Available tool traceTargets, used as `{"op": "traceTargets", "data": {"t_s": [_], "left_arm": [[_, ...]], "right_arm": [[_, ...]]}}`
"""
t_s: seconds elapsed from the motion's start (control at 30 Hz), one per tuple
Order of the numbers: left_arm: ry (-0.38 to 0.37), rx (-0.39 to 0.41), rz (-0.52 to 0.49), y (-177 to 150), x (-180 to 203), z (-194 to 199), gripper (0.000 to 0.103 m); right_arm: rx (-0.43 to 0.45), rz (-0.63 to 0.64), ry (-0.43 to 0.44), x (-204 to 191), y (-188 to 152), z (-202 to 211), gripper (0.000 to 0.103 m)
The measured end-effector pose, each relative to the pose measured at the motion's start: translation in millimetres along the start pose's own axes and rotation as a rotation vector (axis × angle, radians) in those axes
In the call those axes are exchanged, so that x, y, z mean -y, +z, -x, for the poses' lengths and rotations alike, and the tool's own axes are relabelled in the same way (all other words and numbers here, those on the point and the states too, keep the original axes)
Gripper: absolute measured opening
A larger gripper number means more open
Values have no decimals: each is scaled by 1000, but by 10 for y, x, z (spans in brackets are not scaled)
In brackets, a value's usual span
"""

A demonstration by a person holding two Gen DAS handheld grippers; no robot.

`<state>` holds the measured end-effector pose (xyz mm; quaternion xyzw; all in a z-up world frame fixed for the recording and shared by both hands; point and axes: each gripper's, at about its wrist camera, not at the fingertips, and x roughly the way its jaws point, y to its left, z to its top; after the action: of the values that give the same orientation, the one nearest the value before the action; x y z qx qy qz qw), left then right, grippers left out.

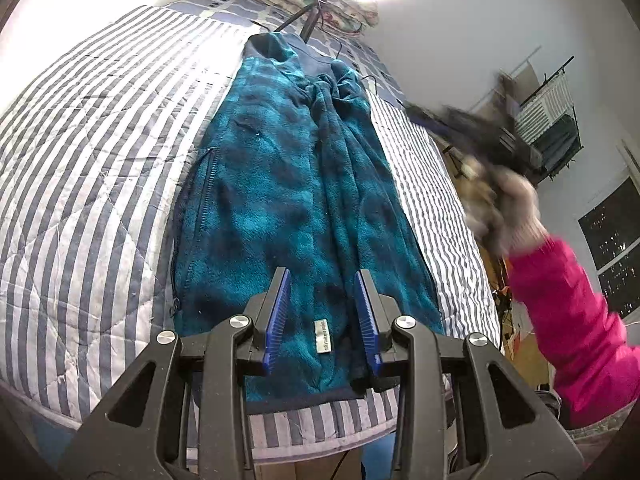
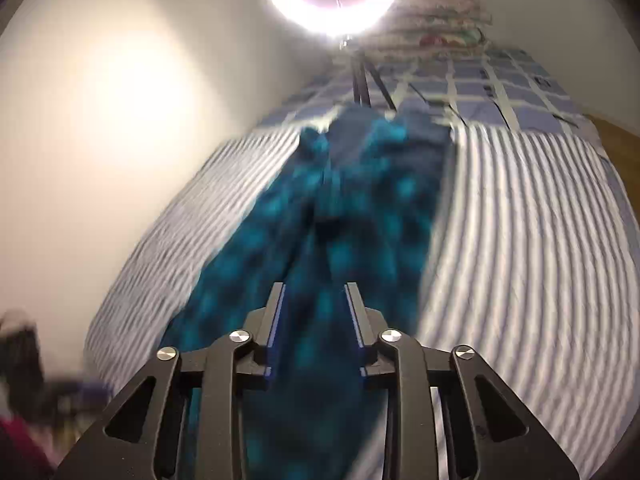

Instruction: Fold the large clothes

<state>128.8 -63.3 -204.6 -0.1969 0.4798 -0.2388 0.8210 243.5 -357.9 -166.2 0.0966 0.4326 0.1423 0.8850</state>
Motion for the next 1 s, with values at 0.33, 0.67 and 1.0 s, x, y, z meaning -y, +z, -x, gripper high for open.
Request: {"op": "traceTargets", "data": {"t_s": [0.33,0.67,1.0], "left_arm": [[57,34,50,144,-266,8,59],[32,-9,81,482,-430,-146,59],[11,-23,82,761,-602,-118,59]], "right_arm": [[-66,-29,-245,176,616,-1521,20],[-83,-115,-166,342,609,-1460,21],[-41,-188,-65,97,-223,-22,21]]}}
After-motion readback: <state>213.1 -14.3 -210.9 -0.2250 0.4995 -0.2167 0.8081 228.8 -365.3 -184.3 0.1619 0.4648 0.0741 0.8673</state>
